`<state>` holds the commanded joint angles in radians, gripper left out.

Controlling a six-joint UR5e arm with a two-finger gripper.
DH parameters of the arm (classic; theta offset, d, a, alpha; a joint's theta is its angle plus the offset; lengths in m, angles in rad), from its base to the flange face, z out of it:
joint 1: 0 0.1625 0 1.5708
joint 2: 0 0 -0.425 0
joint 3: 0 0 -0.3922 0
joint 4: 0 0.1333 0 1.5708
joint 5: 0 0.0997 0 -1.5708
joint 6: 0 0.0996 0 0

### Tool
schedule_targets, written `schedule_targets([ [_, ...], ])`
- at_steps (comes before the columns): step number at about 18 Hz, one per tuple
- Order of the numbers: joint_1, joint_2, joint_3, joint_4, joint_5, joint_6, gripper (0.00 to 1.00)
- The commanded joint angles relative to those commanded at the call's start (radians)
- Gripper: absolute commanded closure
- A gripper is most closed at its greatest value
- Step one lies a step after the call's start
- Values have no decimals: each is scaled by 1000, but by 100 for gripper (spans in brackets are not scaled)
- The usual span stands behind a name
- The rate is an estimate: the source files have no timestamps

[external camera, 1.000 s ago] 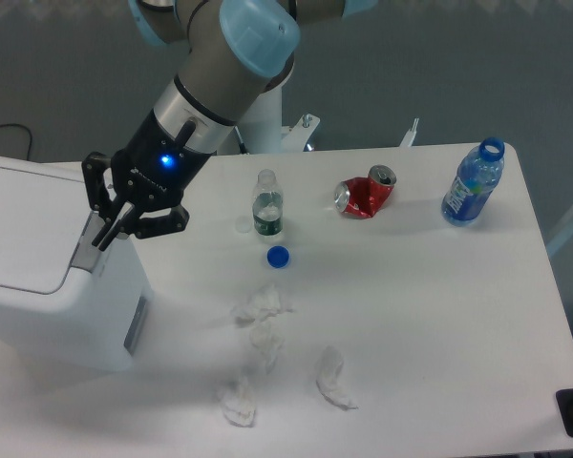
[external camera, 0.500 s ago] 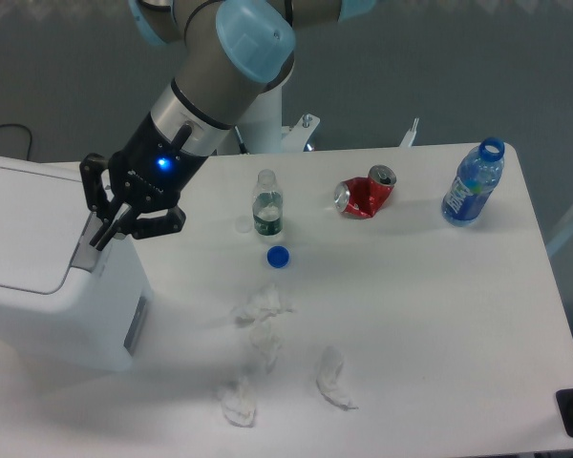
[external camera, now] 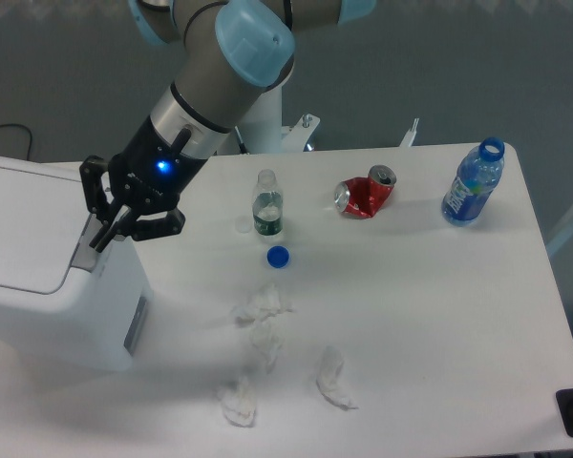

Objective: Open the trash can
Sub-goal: 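Push the bin lid with the gripper to swing it open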

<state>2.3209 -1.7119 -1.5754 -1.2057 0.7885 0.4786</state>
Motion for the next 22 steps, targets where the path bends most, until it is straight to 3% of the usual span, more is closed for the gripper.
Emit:
schedule_targets([
  [22,0,-6,-6,12,3,2,85],
])
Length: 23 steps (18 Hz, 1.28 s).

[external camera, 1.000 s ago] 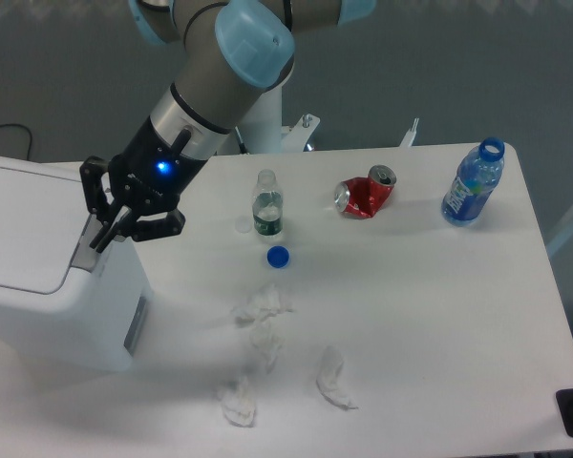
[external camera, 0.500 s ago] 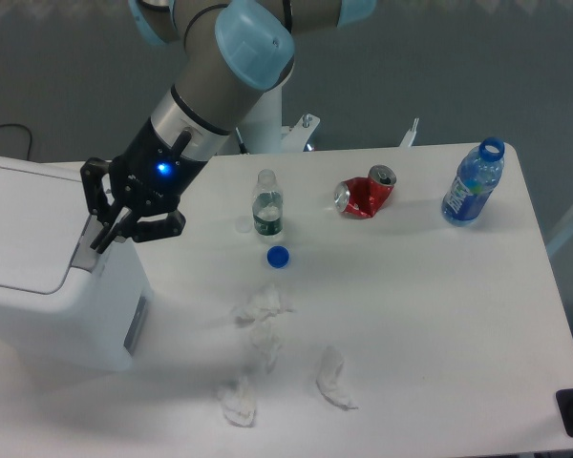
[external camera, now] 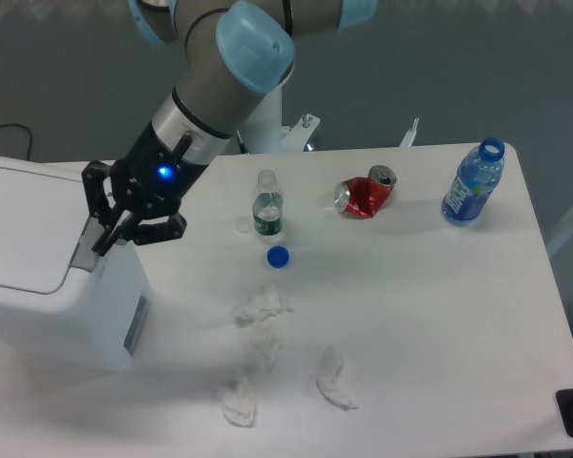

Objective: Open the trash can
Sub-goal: 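Push the bin lid with the gripper to swing it open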

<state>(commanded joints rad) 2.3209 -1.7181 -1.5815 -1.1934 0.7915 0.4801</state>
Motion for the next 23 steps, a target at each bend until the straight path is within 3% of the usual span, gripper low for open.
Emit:
schedule_targets([
  [17,2,3,-3,11,0,5,85],
  [19,12,6,12,15,-3,5,73],
  [21,18,6,31,15,-3,3,47],
  [23,37,8,44,15,-5,2,38],
])
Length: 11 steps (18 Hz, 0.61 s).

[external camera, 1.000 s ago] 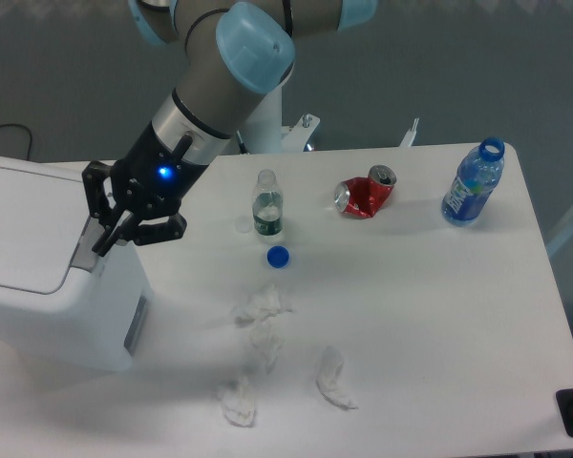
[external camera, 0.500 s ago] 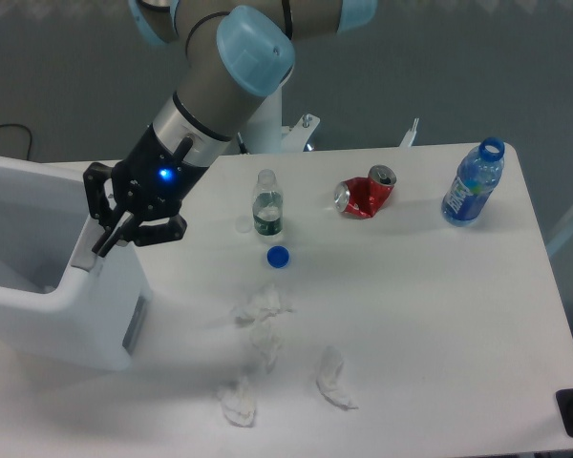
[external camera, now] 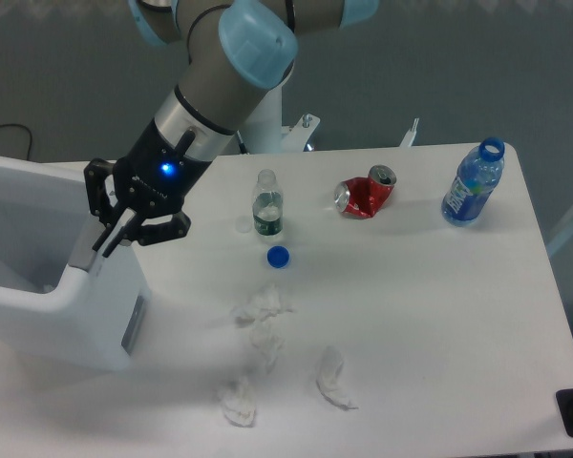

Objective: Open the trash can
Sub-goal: 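Push the bin lid with the gripper to swing it open, then lift the gripper away from the opened bin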

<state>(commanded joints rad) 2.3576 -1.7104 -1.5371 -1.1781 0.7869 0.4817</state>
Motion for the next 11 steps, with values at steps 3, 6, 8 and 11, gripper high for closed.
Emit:
schedule_targets([
  [3,46,5,8,2,2,-2,33],
  [6,112,5,9,28,3,15,21],
  [8,158,5,8,31,11,49,0],
  [11,206,3,5,32,64,99,0],
])
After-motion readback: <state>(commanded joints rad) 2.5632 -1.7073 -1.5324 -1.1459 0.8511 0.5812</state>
